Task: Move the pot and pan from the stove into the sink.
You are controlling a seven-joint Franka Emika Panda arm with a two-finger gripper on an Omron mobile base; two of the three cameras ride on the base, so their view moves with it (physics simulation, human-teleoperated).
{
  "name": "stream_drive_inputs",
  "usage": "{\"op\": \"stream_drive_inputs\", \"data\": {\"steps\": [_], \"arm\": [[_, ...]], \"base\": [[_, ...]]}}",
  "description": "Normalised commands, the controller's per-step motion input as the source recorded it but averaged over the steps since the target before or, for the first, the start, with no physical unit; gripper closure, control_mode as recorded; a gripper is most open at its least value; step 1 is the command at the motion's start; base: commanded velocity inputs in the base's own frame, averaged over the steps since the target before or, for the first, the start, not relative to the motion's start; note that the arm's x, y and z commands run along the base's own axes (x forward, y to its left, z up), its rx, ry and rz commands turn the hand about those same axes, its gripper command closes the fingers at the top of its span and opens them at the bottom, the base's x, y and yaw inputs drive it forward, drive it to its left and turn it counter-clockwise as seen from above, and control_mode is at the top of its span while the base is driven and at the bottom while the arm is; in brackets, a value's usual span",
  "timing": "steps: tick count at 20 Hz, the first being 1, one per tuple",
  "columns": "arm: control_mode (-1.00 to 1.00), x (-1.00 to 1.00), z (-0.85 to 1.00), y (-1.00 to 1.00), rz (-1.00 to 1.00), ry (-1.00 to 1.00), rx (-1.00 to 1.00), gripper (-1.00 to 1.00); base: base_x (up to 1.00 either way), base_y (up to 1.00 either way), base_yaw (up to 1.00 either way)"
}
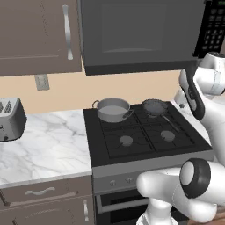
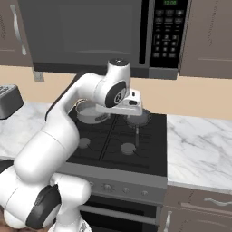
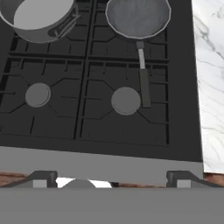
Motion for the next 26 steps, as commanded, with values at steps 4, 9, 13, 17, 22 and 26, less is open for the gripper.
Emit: {"op": "stream_drive_inputs", "data": {"steps": [4, 9, 13, 17, 22, 26], "arm": [[-1.00, -0.04, -0.45, -0.06, 0.00, -0.08, 0.00, -1.00], [-1.00, -0.16, -0.53, -0.14, 0.03, -0.22, 0.00, -1.00], [-1.00, -0.01, -0.47, -0.09, 0.07, -0.29, -0.01, -1.00], [-1.00, 0.20, -0.39, -0.04, 0.07, -0.23, 0.00, -1.00], [-1.00, 0.36, -0.36, -0.02, 0.06, -0.15, 0.00, -1.00], [-1.00, 0.47, -0.28, -0.02, 0.06, -0.02, 0.00, -1.00]], "base": [[0.00, 0.00, 0.00], [0.00, 0.00, 0.00], [0.00, 0.00, 0.00], [0.00, 0.00, 0.00], [0.00, 0.00, 0.00], [0.00, 0.00, 0.00]]}}
